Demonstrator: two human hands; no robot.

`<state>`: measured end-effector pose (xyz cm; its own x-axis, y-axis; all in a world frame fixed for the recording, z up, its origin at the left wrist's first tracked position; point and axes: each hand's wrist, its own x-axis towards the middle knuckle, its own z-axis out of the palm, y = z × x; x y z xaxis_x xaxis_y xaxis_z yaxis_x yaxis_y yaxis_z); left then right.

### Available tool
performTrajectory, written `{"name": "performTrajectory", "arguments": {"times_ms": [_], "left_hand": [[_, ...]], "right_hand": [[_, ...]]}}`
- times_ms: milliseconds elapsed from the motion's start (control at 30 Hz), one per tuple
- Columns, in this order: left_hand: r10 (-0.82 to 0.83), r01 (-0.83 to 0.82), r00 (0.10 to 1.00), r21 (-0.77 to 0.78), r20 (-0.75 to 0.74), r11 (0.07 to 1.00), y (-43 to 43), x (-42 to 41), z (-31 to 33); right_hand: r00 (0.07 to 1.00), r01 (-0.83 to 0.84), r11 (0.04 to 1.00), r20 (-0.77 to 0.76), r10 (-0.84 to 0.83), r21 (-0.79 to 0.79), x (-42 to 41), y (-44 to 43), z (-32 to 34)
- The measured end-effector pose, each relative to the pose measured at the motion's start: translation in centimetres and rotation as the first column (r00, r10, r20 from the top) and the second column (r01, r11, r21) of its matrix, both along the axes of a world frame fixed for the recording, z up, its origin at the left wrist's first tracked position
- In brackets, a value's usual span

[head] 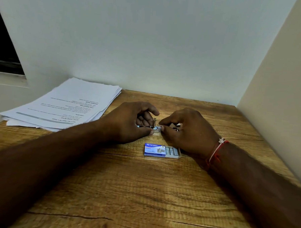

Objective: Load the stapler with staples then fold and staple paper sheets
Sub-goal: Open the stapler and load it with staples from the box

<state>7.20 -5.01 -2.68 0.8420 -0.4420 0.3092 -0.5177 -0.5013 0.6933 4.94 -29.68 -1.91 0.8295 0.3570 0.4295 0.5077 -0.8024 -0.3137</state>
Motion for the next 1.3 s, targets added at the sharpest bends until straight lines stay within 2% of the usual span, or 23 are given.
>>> {"name": "performTrajectory", "arguments": {"times_ms": [200,400,700,1300], "left_hand": [[-0.002,0.002,1.000,-0.008,-0.005,1.000,0.1,0.1,-0.1],[-0.005,0.006,1.000,-0.047,0.019,0.999,-0.2,-0.2,-0.2],[0.002,0.000,1.000,-0.080,0.020,0.997,-0.5,-0.1,-0.1],[-0.022,0.023,1.000,-0.080,0.019,0.997,-0.4,0.1,-0.4]], "right_hand": [[0.999,0.004,0.996,-0.051,0.000,0.087,0.1,-0.6,0.1],[0.986,-0.110,0.988,-0.114,0.122,0.107,-0.1,-0.1,-0.1],[0.964,-0.095,0.975,-0.224,0.140,0.200,0.0,-0.1,-0.1],[0.993,0.012,0.997,-0.122,-0.003,0.072,0.7,-1.7,0.2]]}}
